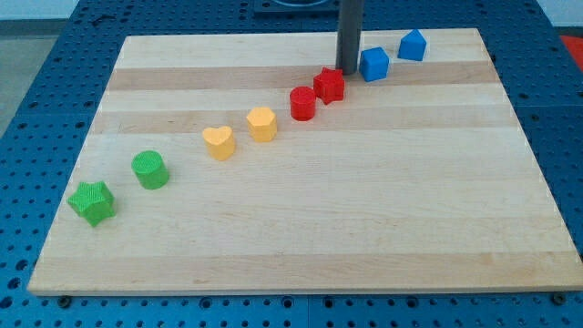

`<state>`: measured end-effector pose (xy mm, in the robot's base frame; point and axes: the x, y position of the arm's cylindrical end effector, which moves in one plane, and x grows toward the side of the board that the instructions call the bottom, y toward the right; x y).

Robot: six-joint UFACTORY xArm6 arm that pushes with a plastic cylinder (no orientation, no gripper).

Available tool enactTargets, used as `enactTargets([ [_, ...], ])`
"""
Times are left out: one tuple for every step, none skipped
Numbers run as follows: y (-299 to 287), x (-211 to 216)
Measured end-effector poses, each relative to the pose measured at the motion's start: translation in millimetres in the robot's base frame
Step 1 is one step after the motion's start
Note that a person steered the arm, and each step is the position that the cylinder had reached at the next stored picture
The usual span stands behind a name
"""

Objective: Slide the blue cube closer to the blue triangle

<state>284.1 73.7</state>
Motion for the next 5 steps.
enactTargets([
  [28.2,0.0],
  [51.5,0.0],
  [63.8,0.0],
  [59.3,0.0],
  [24.1,0.0],
])
